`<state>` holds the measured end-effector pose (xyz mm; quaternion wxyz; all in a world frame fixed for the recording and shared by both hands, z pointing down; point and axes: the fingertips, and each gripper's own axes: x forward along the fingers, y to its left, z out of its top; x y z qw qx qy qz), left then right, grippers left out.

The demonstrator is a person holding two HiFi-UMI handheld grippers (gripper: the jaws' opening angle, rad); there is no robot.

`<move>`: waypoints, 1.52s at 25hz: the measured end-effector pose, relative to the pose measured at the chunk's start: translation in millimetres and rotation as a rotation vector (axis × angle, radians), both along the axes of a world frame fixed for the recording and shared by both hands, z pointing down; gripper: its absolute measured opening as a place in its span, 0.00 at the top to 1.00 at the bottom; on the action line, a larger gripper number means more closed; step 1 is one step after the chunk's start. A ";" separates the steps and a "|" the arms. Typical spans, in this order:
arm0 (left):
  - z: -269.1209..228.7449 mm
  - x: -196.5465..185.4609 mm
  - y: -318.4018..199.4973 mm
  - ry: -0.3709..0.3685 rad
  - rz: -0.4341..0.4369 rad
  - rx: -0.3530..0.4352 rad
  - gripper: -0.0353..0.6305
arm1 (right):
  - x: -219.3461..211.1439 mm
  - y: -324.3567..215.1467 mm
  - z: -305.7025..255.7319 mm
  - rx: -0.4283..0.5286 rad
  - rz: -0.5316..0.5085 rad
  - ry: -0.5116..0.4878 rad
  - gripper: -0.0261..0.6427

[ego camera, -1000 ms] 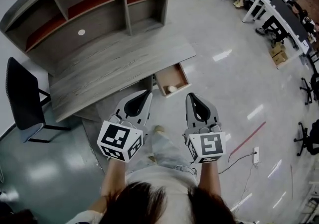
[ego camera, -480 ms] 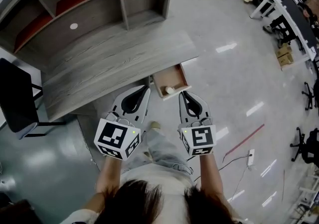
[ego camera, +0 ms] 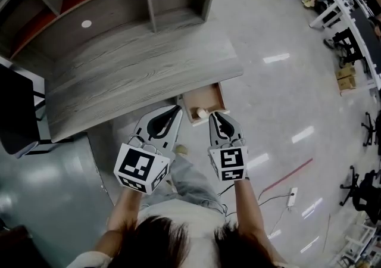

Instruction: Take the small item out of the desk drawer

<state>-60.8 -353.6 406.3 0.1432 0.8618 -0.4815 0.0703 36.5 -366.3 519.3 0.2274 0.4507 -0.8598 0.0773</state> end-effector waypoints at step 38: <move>101.0 -16.0 -93.1 -0.006 -0.113 -0.139 0.92 | -13.5 -47.2 244.8 -0.402 -0.246 0.352 0.75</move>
